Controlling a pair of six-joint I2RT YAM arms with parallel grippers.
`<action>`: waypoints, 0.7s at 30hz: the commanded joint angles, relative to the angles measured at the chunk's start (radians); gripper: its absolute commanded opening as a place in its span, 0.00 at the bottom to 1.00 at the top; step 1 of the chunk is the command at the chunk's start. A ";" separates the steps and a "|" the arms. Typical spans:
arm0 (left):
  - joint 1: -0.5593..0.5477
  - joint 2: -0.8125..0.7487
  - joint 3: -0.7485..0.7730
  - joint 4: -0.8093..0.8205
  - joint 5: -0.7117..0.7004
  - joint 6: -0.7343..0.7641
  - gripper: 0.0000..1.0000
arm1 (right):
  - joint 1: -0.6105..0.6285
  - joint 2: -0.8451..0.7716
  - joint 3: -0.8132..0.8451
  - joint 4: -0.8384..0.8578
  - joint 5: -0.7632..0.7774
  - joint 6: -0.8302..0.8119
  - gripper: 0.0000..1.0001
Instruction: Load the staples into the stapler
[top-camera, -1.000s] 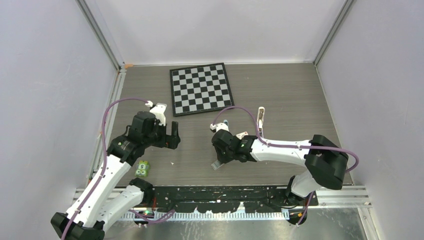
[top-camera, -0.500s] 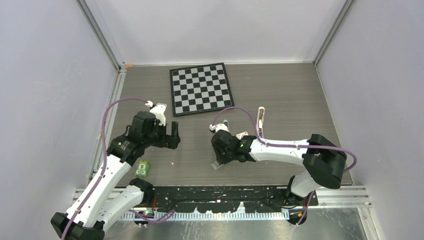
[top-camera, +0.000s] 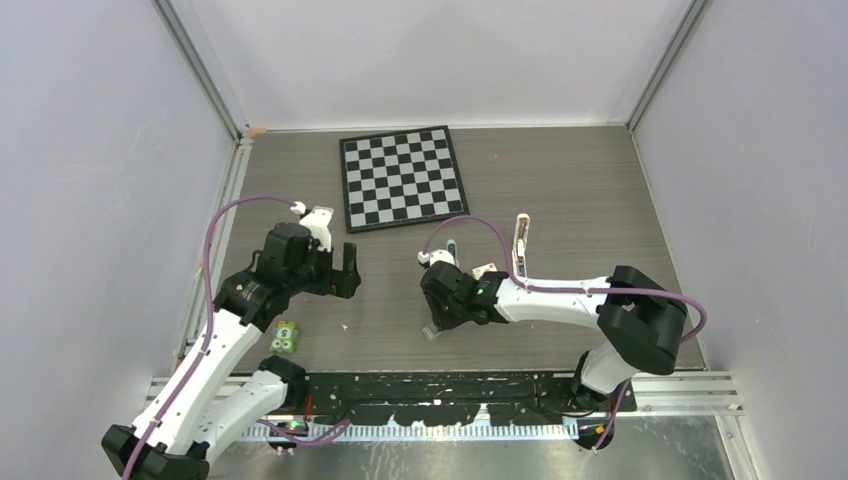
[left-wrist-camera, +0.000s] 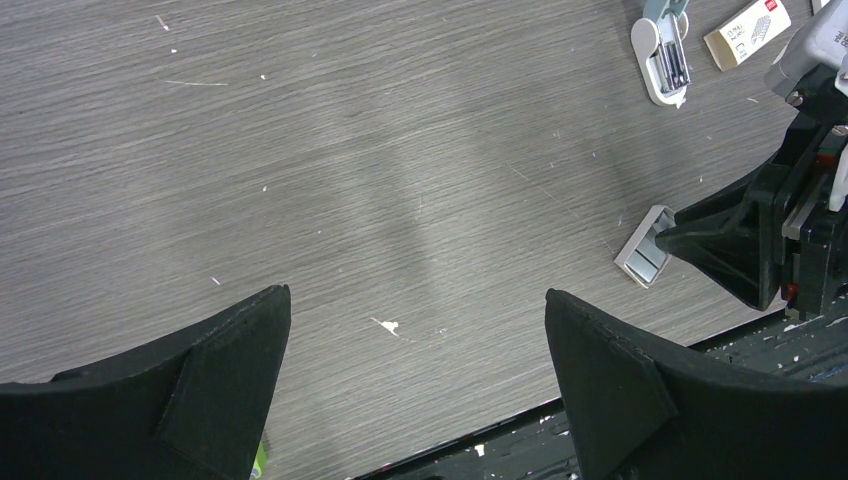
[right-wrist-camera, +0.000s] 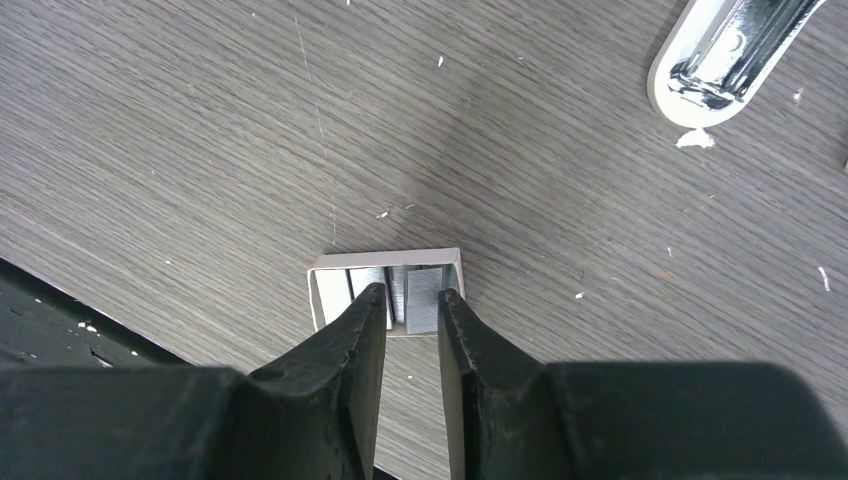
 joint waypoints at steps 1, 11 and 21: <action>0.003 -0.011 0.006 0.014 -0.010 0.010 1.00 | -0.003 -0.007 -0.001 0.020 0.016 0.008 0.32; 0.003 -0.011 0.006 0.014 -0.010 0.010 1.00 | -0.003 0.005 -0.002 0.016 0.020 0.005 0.33; 0.003 -0.010 0.006 0.014 -0.010 0.010 1.00 | -0.003 0.013 -0.004 0.020 0.023 0.005 0.33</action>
